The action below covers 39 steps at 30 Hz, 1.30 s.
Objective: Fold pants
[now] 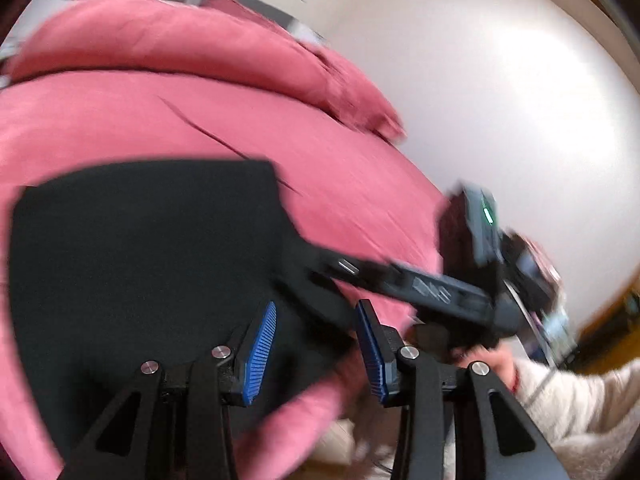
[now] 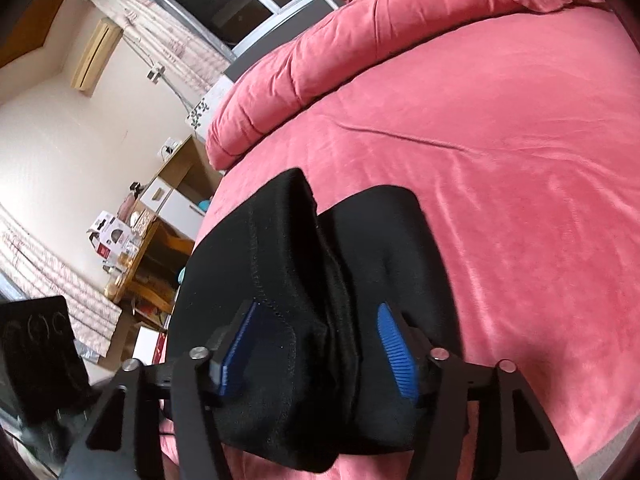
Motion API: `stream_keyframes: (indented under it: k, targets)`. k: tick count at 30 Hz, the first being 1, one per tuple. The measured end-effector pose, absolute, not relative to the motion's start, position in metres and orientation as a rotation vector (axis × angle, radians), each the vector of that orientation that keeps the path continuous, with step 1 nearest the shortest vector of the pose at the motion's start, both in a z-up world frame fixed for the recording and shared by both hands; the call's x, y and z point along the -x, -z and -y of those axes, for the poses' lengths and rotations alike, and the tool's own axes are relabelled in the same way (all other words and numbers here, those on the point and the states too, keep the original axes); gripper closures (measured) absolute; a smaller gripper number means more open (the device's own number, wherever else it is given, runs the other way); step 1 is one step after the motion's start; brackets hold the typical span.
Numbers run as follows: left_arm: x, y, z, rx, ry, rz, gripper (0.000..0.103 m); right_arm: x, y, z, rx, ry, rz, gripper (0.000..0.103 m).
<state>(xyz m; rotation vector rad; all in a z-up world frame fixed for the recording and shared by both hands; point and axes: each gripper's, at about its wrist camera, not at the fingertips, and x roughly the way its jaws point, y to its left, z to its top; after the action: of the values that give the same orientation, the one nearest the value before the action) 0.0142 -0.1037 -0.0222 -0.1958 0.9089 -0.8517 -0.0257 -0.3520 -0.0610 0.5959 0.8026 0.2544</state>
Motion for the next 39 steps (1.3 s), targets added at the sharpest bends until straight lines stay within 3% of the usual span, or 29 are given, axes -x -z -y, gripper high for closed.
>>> stream_keyframes:
  k: [5,10,14,15,17,18,19,28,39]
  targets:
    - [-0.033,0.025,0.044,0.201,0.516,-0.835,0.061,0.012,0.073,0.345,-0.551,-0.281,-0.864,0.04]
    - [-0.045,0.055,-0.008,0.282,0.293,-0.892,0.061,0.005,0.08,0.337,-0.529,-0.302,-0.895,0.04]
    - [-0.043,0.076,-0.024,0.321,0.265,-0.94,0.051,0.001,0.082,0.325,-0.521,-0.359,-0.921,0.041]
    - [-0.043,0.079,-0.023,0.318,0.271,-0.945,0.051,0.0,0.082,0.322,-0.51,-0.365,-0.922,0.045]
    - [-0.048,0.081,-0.015,0.293,0.294,-0.96,0.051,-0.003,0.085,0.317,-0.489,-0.35,-0.939,0.066]
    - [-0.048,0.082,-0.012,0.276,0.298,-0.961,0.051,-0.003,0.086,0.316,-0.478,-0.331,-0.948,0.083]
    - [-0.046,0.082,-0.007,0.261,0.3,-0.952,0.051,-0.004,0.086,0.316,-0.479,-0.323,-0.949,0.088]
    - [-0.022,0.05,0.049,-0.008,0.378,-0.828,0.051,0.017,0.025,0.344,-0.497,-0.282,-0.795,0.093]
    - [-0.023,0.071,0.084,-0.206,0.372,-0.837,0.049,0.016,0.086,0.397,-0.624,-0.084,-0.903,0.103]
